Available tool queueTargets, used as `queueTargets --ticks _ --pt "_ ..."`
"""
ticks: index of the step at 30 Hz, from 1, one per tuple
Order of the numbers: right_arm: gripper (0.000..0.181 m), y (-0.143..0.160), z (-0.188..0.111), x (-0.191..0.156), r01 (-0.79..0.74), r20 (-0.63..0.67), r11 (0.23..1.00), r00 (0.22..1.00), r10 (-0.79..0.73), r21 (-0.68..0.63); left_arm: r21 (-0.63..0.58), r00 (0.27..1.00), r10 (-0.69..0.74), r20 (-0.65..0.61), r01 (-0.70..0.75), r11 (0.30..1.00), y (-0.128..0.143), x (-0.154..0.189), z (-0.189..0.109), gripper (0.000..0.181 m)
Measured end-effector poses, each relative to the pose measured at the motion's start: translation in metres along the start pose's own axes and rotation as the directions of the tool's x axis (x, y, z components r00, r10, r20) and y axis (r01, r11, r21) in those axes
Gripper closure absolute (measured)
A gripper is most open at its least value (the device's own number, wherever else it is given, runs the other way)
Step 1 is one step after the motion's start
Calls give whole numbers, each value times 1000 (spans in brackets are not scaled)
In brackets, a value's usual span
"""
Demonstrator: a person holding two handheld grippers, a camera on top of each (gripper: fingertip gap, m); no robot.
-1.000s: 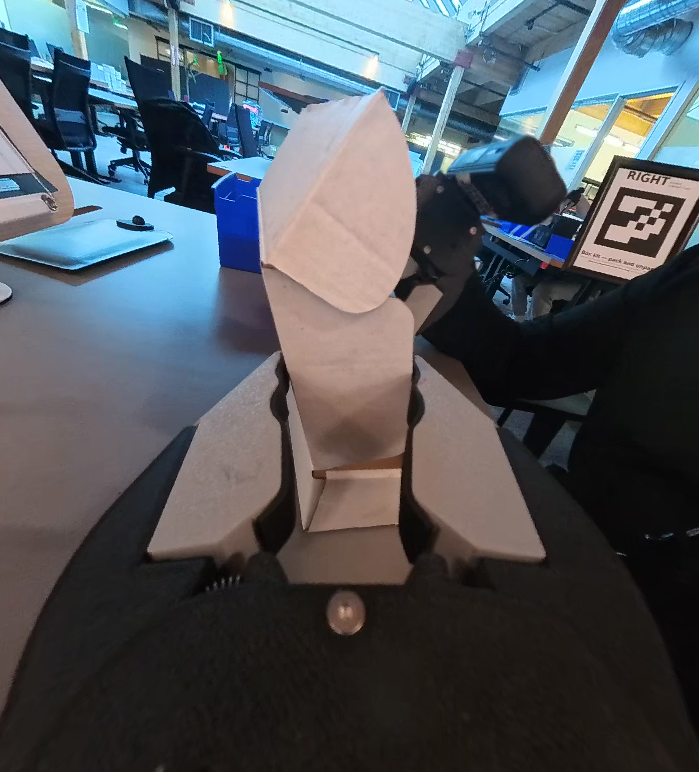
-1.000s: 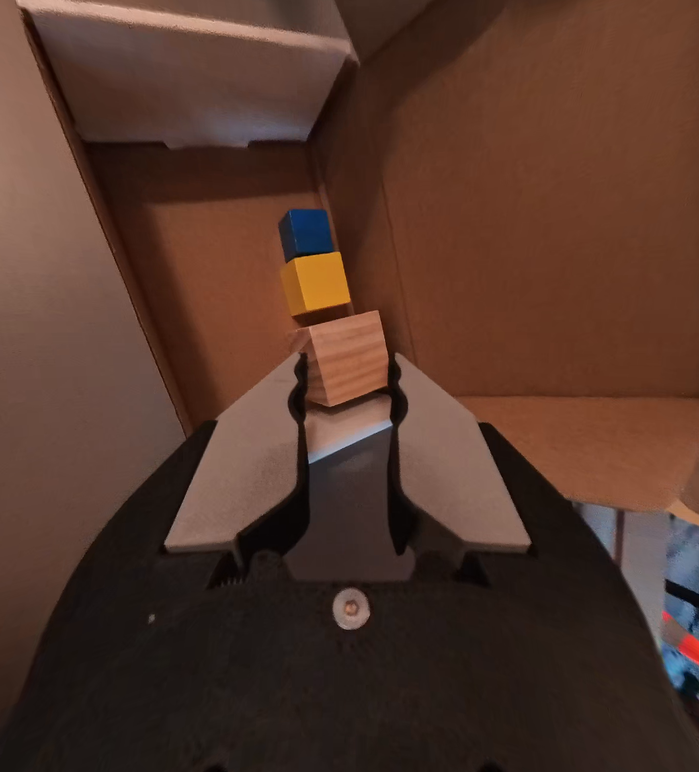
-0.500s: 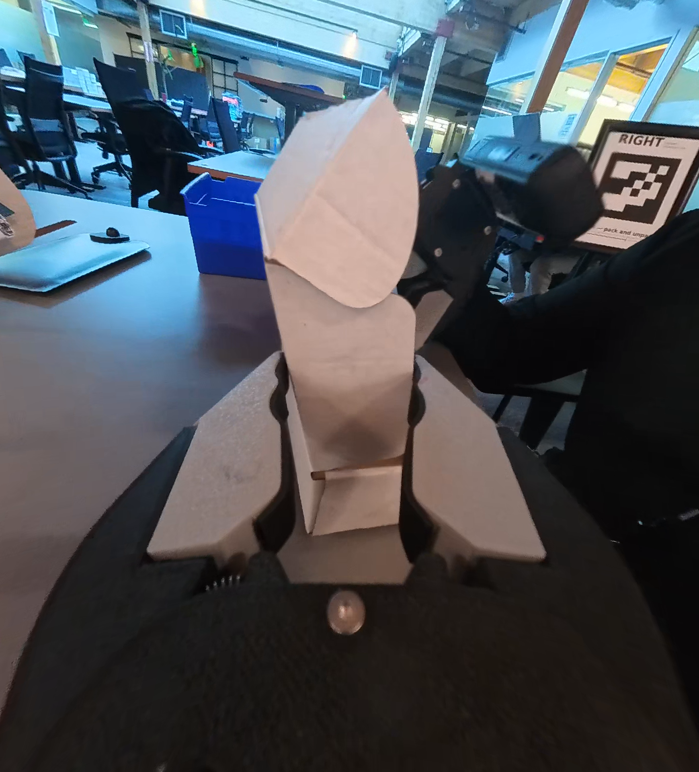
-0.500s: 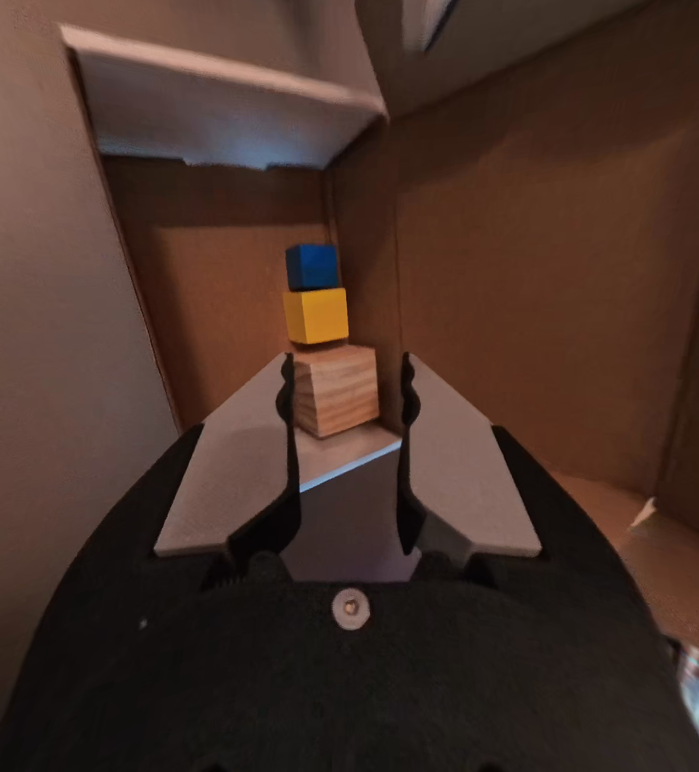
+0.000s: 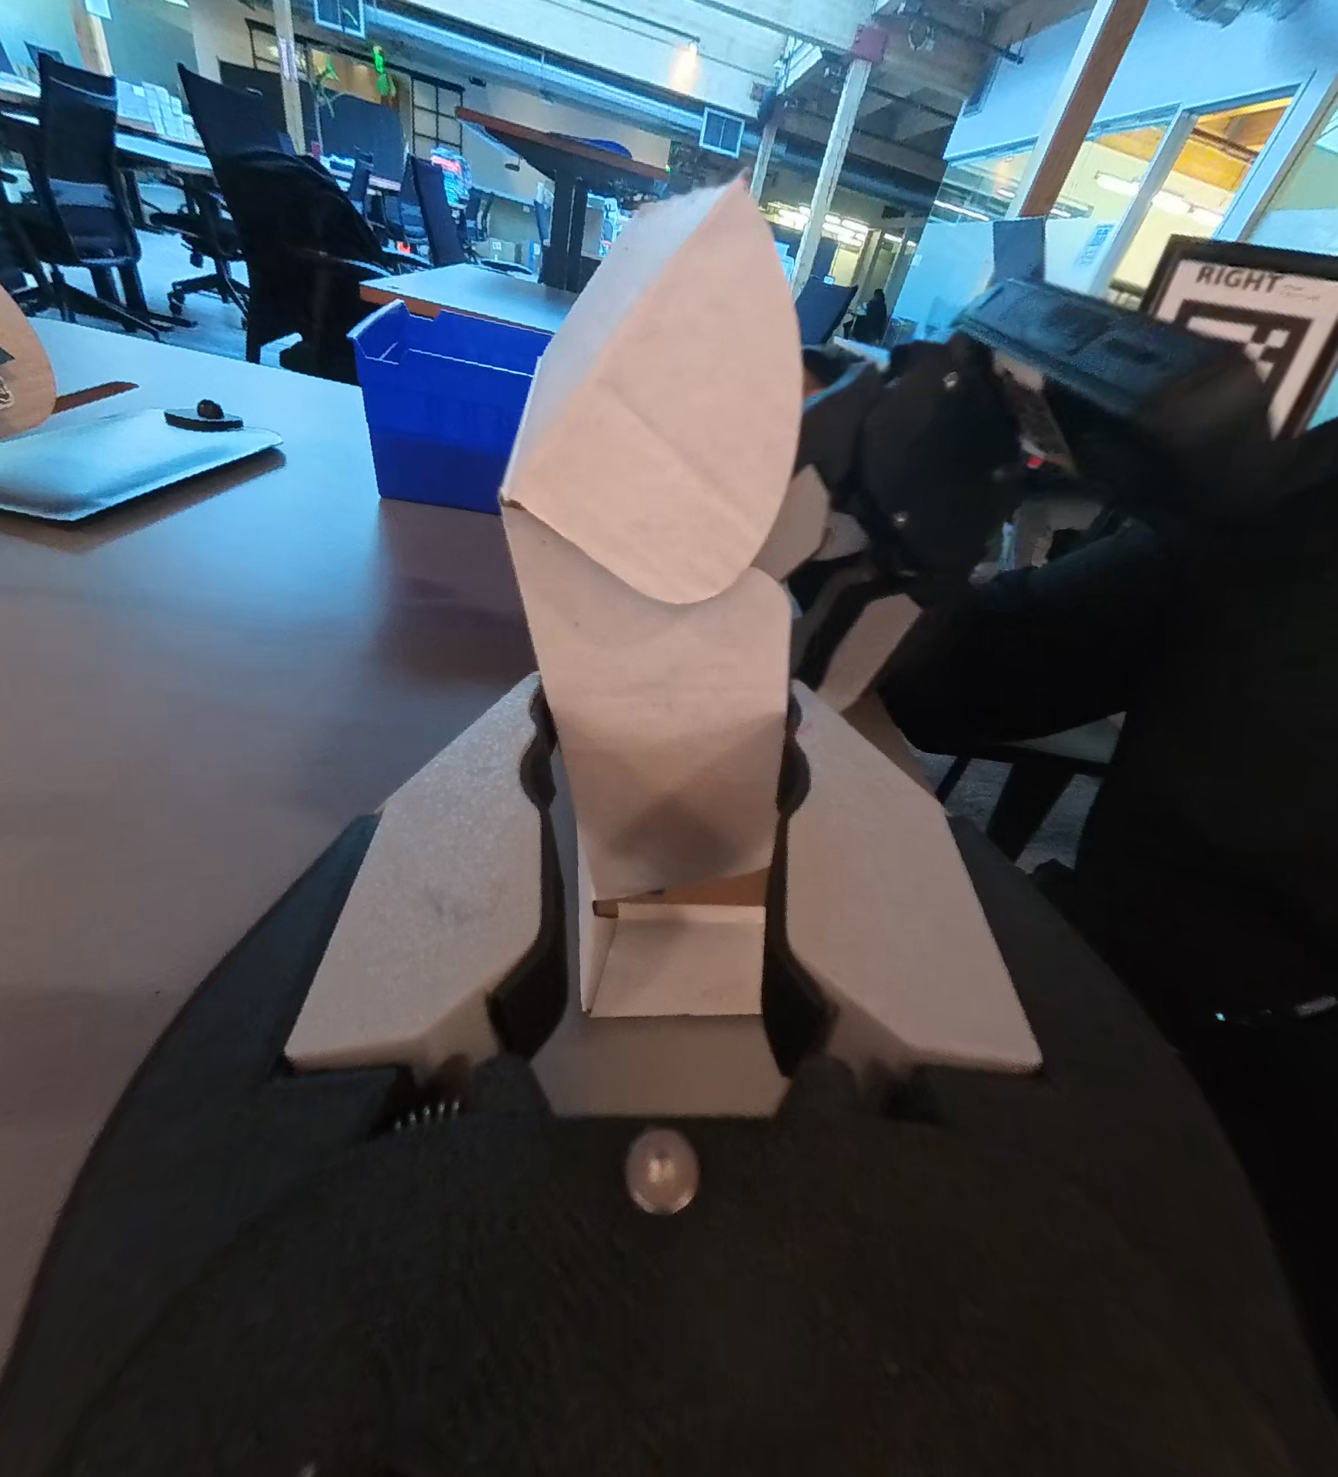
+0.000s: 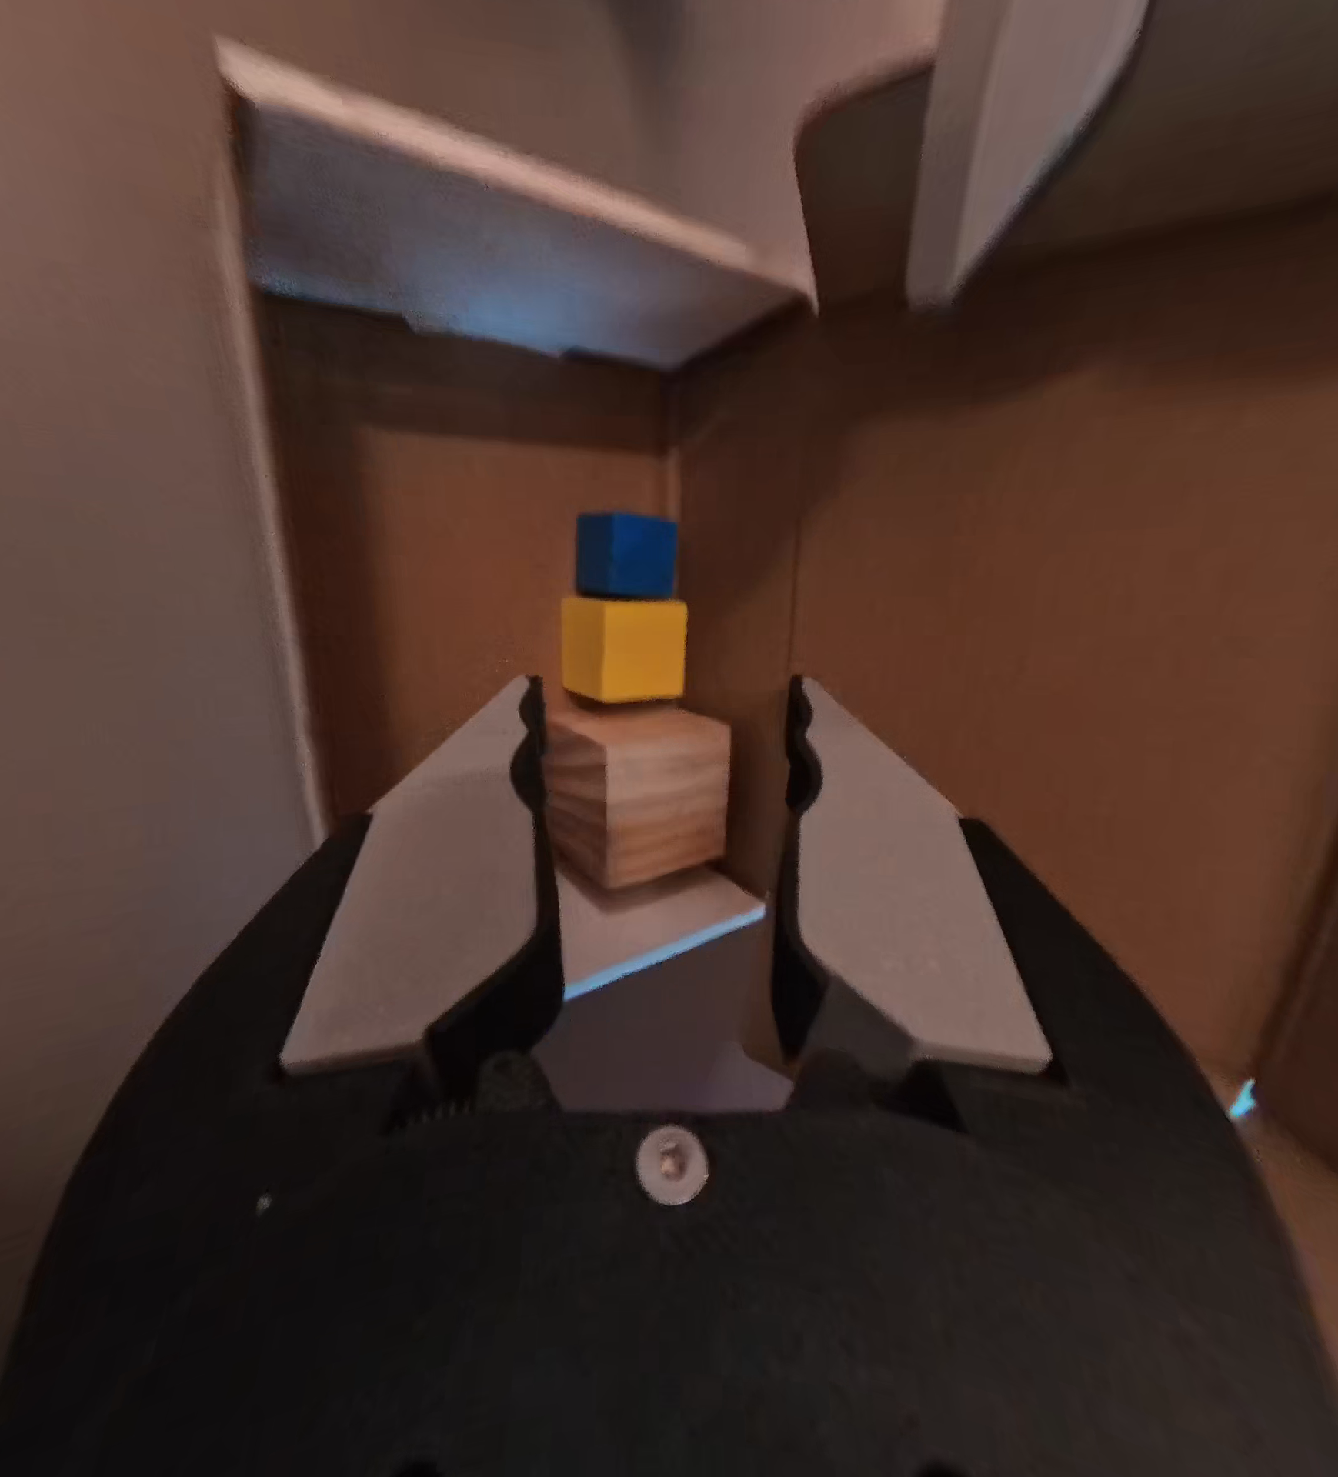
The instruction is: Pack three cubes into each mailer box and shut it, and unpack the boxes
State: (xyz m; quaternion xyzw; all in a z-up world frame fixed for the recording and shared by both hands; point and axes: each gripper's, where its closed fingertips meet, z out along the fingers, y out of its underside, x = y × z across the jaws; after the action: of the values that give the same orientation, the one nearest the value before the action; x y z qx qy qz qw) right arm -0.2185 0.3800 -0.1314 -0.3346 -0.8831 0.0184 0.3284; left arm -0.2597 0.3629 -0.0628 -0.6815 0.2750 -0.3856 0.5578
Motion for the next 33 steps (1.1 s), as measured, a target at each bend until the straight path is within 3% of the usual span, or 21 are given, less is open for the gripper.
queueTargets --ticks 6,10,14,18,22,28,33 --pt "135 22 5 7 -13 -39 993 999 9 -114 -36 998 58 15 -57 998 5 2 3 126" --pt "132 30 12 -3 -20 6 986 1000 21 -166 -43 997 72 -4 -73 996 5 7 5 126" --pt "122 28 12 -10 -35 70 992 997 44 -121 -48 998 69 13 -68 997 6 4 5 126" --pt "143 5 -3 -29 -41 197 999 980 34 33 -33 999 39 15 -38 999 4 1 6 126" --pt "126 4 -4 -24 -41 175 998 984 31 51 -39 998 52 18 -52 998 5 2 5 127" --pt "128 21 1 -20 -115 162 992 979 122 -51 -42 999 49 0 -49 998 5 5 7 126" --pt "123 26 -4 -24 -286 217 950 926 308 -129 -52 998 63 8 -63 997 6 5 7 126"
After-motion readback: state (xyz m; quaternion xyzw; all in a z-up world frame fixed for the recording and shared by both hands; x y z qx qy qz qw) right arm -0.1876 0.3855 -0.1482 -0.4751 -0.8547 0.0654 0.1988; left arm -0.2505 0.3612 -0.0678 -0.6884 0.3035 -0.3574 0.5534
